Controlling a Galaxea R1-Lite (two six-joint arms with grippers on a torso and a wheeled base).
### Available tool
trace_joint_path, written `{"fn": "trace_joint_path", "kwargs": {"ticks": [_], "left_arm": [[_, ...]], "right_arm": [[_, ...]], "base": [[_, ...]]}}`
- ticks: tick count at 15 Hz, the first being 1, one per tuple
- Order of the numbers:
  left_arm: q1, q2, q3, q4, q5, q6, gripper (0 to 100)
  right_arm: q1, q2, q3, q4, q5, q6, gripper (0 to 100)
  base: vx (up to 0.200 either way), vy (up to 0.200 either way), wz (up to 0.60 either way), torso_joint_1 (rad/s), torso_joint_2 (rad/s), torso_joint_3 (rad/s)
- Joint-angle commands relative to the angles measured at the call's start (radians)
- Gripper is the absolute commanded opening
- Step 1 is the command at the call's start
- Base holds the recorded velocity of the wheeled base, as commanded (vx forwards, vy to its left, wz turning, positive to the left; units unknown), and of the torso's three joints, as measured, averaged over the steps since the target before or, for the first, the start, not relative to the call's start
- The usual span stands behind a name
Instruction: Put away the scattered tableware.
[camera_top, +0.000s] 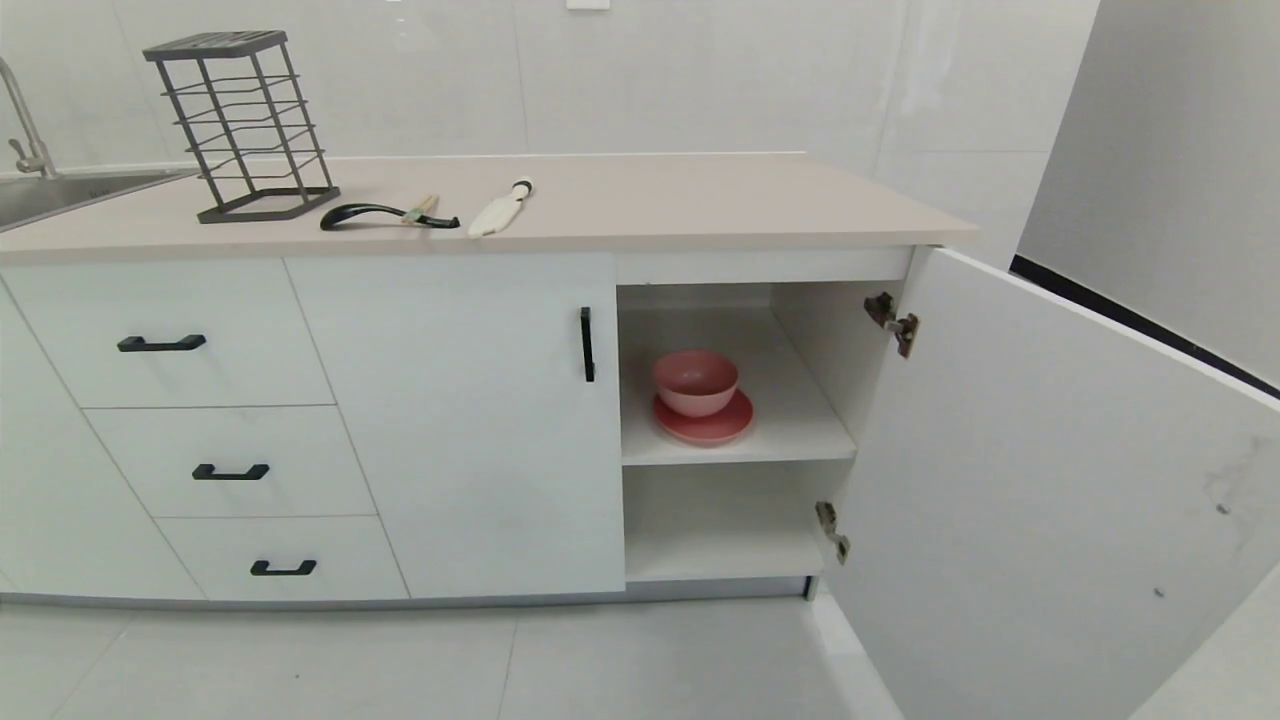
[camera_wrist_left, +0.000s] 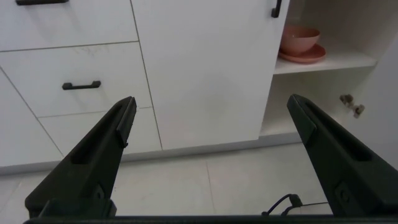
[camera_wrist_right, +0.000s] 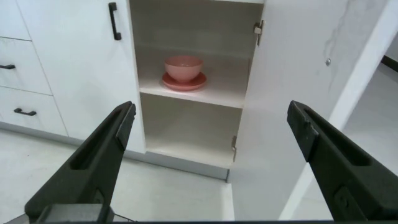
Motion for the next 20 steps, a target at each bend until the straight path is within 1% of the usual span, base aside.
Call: {"fn": "trace_joint_path", "kwargs": {"ticks": [1, 6, 10, 13, 16, 17, 18, 19, 20], "left_arm": [[0.000, 0.001, 0.000, 0.000, 0.000, 0.000, 100], [0.000, 0.001, 0.000, 0.000, 0.000, 0.000, 100], [-0.001, 0.001, 0.000, 0.000, 0.000, 0.000, 100], [0.000, 0.001, 0.000, 0.000, 0.001, 0.001, 100], [0.000, 0.001, 0.000, 0.000, 0.001, 0.000, 100], [0.000, 0.001, 0.000, 0.000, 0.001, 0.000, 100], [0.000, 0.001, 0.000, 0.000, 0.001, 0.000, 100], [-0.001, 0.001, 0.000, 0.000, 0.001, 0.000, 100], [0.000, 0.001, 0.000, 0.000, 0.001, 0.000, 100]], "right_arm": [[0.000, 0.002, 0.000, -0.001, 0.001, 0.000, 100], [0.000, 0.002, 0.000, 0.001, 0.001, 0.001, 100], [0.000, 0.002, 0.000, 0.001, -0.001, 0.016, 100], [0.000, 0.002, 0.000, 0.001, -0.001, 0.016, 100], [0.000, 0.002, 0.000, 0.001, -0.002, 0.016, 100], [0.000, 0.002, -0.005, -0.002, -0.001, 0.072, 100], [0.002, 0.010, -0.043, -0.002, 0.002, 0.122, 100], [0.002, 0.074, -0.098, -0.002, 0.001, 0.130, 0], [0.000, 0.168, -0.161, -0.005, -0.001, 0.130, 0]], "base": [[0.000, -0.200, 0.00, -0.002, 0.00, 0.012], [0.000, -0.200, 0.00, 0.002, 0.00, 0.005], [0.000, 0.000, 0.00, 0.000, 0.00, 0.000], [-0.200, 0.000, 0.00, 0.007, 0.00, 0.007], [0.000, 0.000, 0.00, 0.000, 0.00, 0.000], [0.000, 0.000, 0.00, 0.000, 0.00, 0.000], [0.000, 0.000, 0.00, 0.000, 0.00, 0.000], [0.000, 0.000, 0.00, 0.000, 0.00, 0.000], [0.000, 0.000, 0.00, 0.000, 0.00, 0.000]]}}
